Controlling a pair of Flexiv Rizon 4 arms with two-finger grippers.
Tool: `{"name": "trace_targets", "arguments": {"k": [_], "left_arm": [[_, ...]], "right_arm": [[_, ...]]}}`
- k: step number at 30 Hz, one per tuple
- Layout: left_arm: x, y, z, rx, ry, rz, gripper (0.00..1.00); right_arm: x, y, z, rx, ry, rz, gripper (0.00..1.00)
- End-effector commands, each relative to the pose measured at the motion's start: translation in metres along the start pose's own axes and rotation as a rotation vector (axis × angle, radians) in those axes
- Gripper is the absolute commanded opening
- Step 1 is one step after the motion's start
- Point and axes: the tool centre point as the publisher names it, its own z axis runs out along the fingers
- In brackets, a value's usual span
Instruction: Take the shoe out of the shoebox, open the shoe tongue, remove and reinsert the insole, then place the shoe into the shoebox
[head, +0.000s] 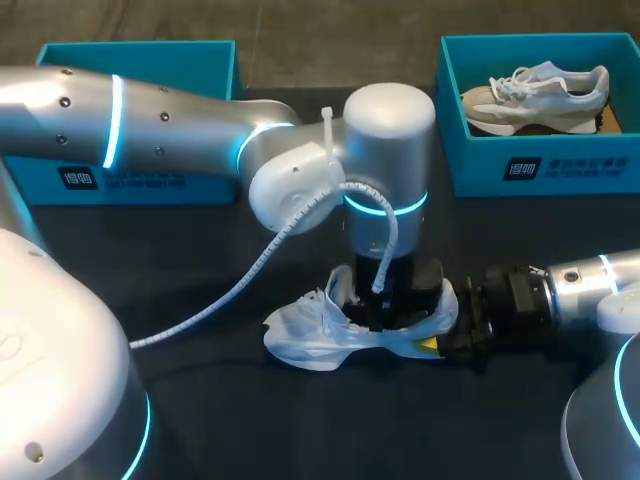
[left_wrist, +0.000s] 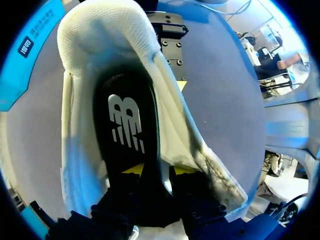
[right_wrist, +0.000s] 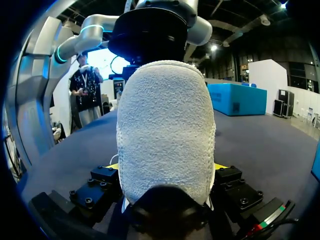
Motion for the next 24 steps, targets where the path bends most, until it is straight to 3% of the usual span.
{"name": "trace_targets", "arguments": {"k": [1,18,24], "left_arm": [[0.000,-0.003,0.011,-0.009,-0.055,-0.020,0.32],[-0.025,-0.001,0.005,-0.052,-0.173,-0.072,0.31],[-0.032,-0.001,0.008,-0.072,-0.207,-0.097,0.15]], "right_arm": [[-0.001,0.001,0.001,0.003,-0.001,0.002,0.00],[-0.001,0.001,0.001,0.003,-0.001,0.002,0.00],[-0.001,0.001,0.001,0.003,-0.001,0.002,0.00]]}}
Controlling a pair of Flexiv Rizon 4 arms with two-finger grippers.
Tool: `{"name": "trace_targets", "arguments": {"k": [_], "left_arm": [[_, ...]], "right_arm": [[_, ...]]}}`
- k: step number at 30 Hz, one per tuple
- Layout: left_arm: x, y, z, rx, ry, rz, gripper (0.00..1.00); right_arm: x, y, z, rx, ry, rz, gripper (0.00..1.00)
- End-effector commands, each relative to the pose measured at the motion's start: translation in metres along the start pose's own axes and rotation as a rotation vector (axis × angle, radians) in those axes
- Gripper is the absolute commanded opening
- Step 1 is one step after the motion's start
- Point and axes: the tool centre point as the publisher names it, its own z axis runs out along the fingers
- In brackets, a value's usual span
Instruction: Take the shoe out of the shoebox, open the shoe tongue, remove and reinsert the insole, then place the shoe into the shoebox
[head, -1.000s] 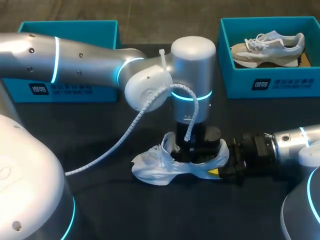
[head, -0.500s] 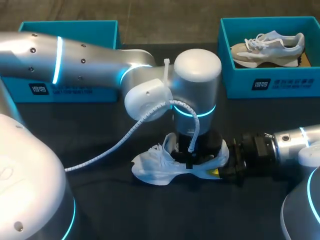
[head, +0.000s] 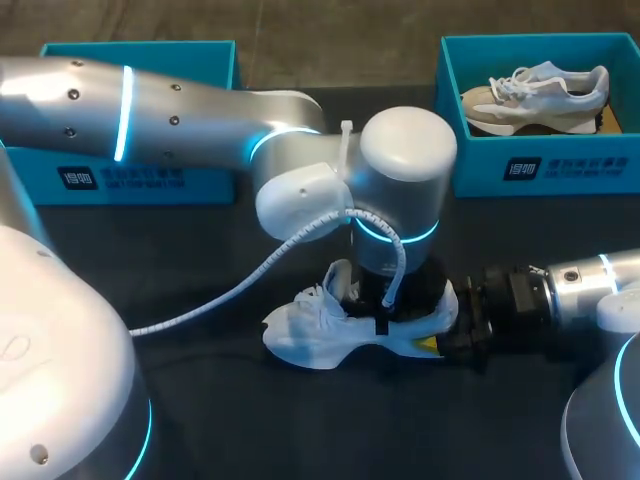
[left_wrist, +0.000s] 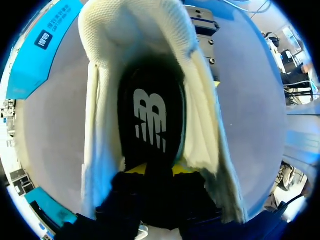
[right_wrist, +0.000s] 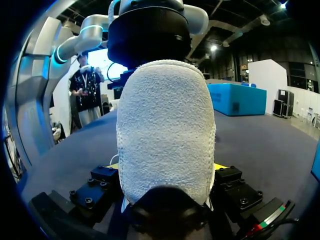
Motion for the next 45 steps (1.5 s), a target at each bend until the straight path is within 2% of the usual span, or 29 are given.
{"name": "trace_targets", "arguments": {"k": [1,3,10,26,45], "left_arm": [[-0.006,-0.005,0.011,-0.016,-0.013,-0.007,0.09],[-0.007,-0.004,0.011,-0.017,-0.014,-0.009,0.00],[-0.009,0.004,0.002,0.026,0.017,-0.028,0.00],[-0.012,0.021,-0.028,0.214,0.241,0.035,0.00],[0.002,0.020,-0.047,0.293,0.326,0.148,0.00]], "right_arm": [[0.001,0.001,0.000,0.004,0.000,0.001,0.00],[0.001,0.001,0.000,0.004,0.000,0.001,0.00],[0.001,0.001,0.000,0.004,0.000,0.001,0.00],[0.001,0.001,0.000,0.004,0.000,0.001,0.00],[0.001,0.001,0.000,0.004,0.000,0.001,0.00]]}}
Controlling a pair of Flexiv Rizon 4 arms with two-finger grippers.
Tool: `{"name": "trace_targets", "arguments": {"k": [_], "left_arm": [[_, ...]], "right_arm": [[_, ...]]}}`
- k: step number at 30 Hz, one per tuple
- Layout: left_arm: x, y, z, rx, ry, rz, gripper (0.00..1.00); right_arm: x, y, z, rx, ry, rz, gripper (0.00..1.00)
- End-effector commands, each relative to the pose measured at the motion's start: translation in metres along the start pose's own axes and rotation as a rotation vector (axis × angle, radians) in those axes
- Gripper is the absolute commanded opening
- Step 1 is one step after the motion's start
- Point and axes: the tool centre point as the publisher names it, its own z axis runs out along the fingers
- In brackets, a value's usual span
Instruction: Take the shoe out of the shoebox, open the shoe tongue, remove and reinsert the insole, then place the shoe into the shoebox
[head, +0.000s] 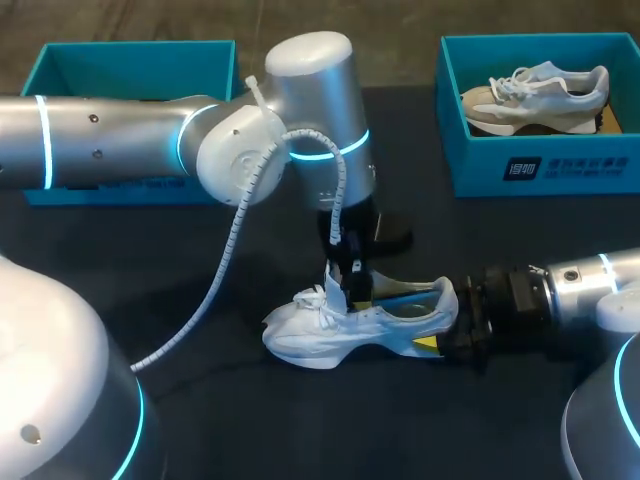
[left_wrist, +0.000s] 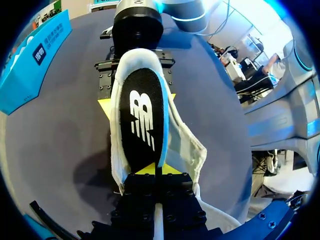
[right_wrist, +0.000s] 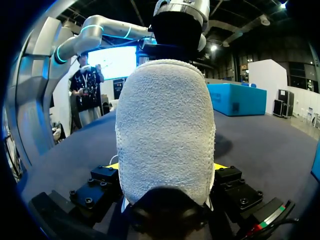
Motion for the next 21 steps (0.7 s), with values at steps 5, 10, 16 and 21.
{"name": "trace_targets", "arguments": {"k": [5,10,16,21], "left_arm": [[0.007,0.002,-0.008,0.037,-0.011,0.007,0.00],[0.008,-0.001,-0.012,0.074,-0.045,-0.031,0.00],[0.006,-0.005,-0.017,0.117,-0.071,-0.072,0.00],[0.006,-0.007,-0.020,0.158,-0.094,-0.104,0.00]], "right_arm": [[0.001,0.000,0.000,0.004,0.000,0.001,0.00],[0.001,0.000,0.000,0.004,0.000,0.001,0.00],[0.001,0.000,0.000,0.004,0.000,0.001,0.00],[0.001,0.000,0.000,0.004,0.000,0.001,0.00]]}}
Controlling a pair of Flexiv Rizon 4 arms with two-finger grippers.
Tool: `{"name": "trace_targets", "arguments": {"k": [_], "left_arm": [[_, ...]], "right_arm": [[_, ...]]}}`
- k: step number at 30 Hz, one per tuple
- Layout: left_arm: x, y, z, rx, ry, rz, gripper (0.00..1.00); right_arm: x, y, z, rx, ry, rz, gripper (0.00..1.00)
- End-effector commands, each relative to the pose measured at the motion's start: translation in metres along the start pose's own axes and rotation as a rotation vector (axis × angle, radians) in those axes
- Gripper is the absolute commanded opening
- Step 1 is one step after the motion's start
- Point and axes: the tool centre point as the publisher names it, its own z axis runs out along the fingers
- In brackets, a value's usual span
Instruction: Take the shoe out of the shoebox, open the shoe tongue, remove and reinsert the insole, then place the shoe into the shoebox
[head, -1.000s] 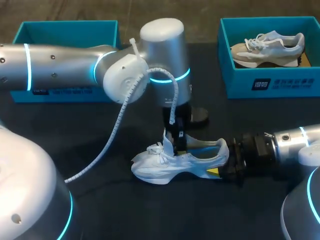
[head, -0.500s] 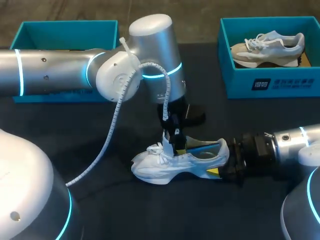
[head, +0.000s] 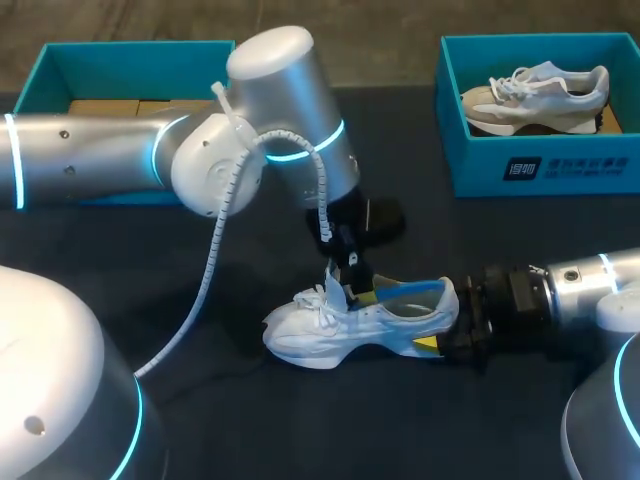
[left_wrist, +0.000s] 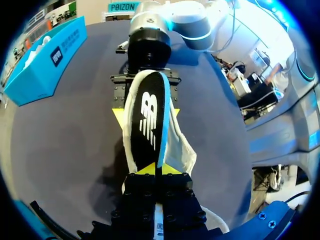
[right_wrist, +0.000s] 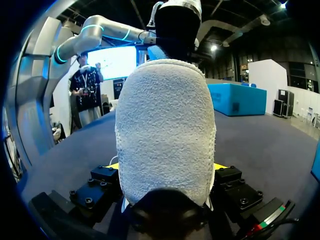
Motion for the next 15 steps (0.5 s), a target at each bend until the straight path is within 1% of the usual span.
{"name": "trace_targets", "arguments": {"k": [1,5,8,12,15], "left_arm": [[0.0042,0.0045,-0.0040,0.040,-0.020,-0.018,0.00],[0.0025,0.0051,-0.0071,0.071,-0.027,-0.041,0.00],[0.0021,0.0034,-0.0080,0.081,-0.039,-0.050,0.00],[0.0009,0.0009,-0.0078,0.082,-0.036,-0.049,0.00],[0.0012,-0.0033,-0.0065,0.060,-0.044,-0.044,0.00]], "right_arm": [[0.0008,0.0004,0.0007,0.004,0.000,0.001,0.00],[0.0008,0.0004,0.0007,0.004,0.000,0.001,0.00],[0.0008,0.0004,0.0007,0.004,0.000,0.001,0.00],[0.0008,0.0004,0.0007,0.004,0.000,0.001,0.00],[0.0008,0.0004,0.0007,0.004,0.000,0.001,0.00]]}}
